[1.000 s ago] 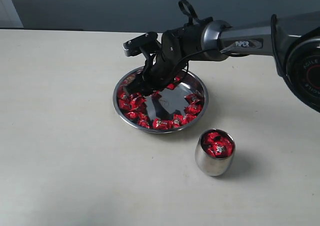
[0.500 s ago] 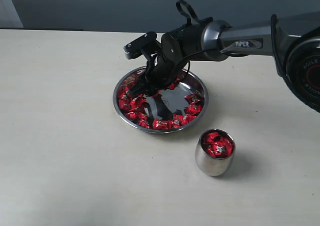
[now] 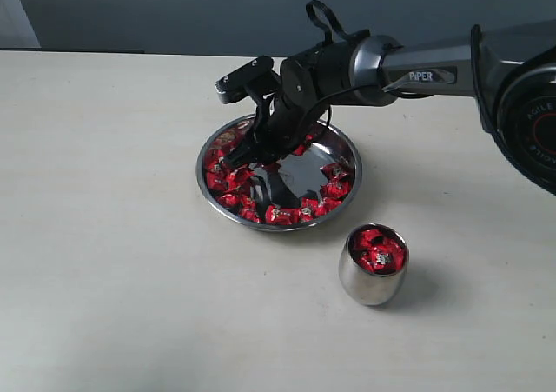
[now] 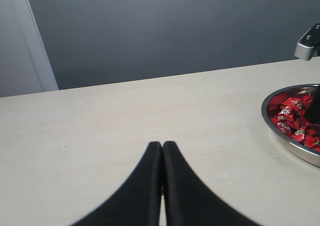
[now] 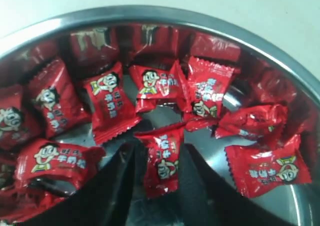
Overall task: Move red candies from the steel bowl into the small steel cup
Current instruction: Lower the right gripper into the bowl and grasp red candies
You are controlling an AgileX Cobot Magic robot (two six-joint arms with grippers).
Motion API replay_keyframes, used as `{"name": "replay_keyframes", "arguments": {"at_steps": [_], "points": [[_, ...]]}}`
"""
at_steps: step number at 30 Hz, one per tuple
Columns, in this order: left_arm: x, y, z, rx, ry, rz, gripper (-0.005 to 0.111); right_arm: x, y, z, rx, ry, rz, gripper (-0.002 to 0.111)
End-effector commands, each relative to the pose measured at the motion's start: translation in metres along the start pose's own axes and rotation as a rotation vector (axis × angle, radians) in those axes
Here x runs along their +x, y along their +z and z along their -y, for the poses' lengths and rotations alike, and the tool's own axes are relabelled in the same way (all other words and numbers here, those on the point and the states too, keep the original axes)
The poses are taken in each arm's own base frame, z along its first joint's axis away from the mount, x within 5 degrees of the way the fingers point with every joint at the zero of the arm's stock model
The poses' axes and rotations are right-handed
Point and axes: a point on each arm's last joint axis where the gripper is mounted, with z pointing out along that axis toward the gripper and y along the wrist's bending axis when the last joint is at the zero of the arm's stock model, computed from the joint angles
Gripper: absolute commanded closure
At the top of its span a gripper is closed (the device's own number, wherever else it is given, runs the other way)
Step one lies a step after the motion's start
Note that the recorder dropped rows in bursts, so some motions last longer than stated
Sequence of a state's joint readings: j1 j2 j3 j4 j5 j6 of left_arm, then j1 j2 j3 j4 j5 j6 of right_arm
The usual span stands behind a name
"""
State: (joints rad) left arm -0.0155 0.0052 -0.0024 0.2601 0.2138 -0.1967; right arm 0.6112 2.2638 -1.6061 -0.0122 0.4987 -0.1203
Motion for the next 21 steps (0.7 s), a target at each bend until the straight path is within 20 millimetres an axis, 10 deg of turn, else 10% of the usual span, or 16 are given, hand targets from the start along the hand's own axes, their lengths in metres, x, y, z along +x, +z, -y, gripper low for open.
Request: {"name": "replay_keyframes", "arguments": {"at_steps": [1,21], "points": [[0.0,0.0,0.001,0.008,-0.007,0.009,0.106,-0.001,-0.002,0.006,0.008,0.01,0.001,0.064],[0.0,0.0,0.001,0.008,-0.007,0.009,0.106,0.007,0.01,0.009,0.004,0.025,-0.036,0.069]]}}
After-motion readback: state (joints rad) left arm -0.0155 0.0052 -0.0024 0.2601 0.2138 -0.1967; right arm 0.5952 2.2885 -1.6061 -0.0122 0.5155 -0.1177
